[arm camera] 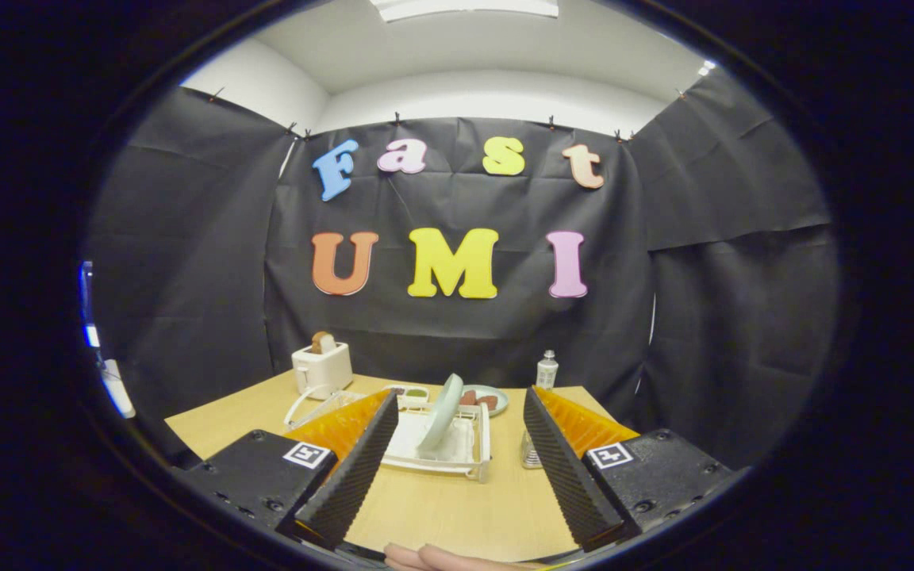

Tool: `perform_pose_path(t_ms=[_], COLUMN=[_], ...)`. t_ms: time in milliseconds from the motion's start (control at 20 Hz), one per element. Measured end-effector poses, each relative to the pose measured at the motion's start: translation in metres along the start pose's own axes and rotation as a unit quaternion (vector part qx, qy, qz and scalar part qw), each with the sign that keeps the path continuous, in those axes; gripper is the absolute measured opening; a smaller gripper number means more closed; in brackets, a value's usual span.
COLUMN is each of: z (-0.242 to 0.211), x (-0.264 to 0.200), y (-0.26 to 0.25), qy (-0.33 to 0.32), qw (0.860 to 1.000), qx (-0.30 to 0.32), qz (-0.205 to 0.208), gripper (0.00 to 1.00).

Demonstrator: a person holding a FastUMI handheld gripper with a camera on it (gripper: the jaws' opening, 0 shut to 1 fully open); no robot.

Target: Take the plate from the dish rack, then take the spoon from the basket and place it into the plate.

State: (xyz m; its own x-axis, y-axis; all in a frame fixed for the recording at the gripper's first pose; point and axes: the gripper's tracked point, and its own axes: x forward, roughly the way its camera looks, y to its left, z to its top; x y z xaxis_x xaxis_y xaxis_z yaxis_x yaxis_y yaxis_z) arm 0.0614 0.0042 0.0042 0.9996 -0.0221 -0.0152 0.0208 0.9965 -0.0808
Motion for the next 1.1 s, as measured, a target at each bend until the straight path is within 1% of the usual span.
perform_pose_path(t_ms=[150,350,450,500,650,700,750,800,900,950,1100], z=[0.001,0.013,0.011,0.008,-0.005,-0.009,-0.011,-0.012,-0.010,-0.017,-0.034], x=[0.039,0.092,0.119,0.132,0.171,0.183,0.194,0.205,0.230,0.242,0.263], y=[-0.002,-0.013,-0.018,-0.018,-0.016,-0.009,-0.003,-0.001,-0.002,0.000,0.015], qy=[0.039,0.077,0.106,0.122,0.196,0.218,0.235,0.248,0.263,0.278,0.338], qw=[0.999,0.997,0.994,0.992,0.979,0.975,0.971,0.968,0.963,0.959,0.940], qx=[0.000,-0.010,-0.021,-0.023,-0.031,-0.026,-0.022,-0.020,-0.025,-0.025,-0.031], qz=[0.000,-0.023,-0.033,-0.032,-0.042,-0.037,-0.031,-0.035,-0.056,-0.057,-0.035], gripper=[1.00,1.00,1.00,1.00,1.00,1.00,0.99,0.99,0.99,0.98,0.97])
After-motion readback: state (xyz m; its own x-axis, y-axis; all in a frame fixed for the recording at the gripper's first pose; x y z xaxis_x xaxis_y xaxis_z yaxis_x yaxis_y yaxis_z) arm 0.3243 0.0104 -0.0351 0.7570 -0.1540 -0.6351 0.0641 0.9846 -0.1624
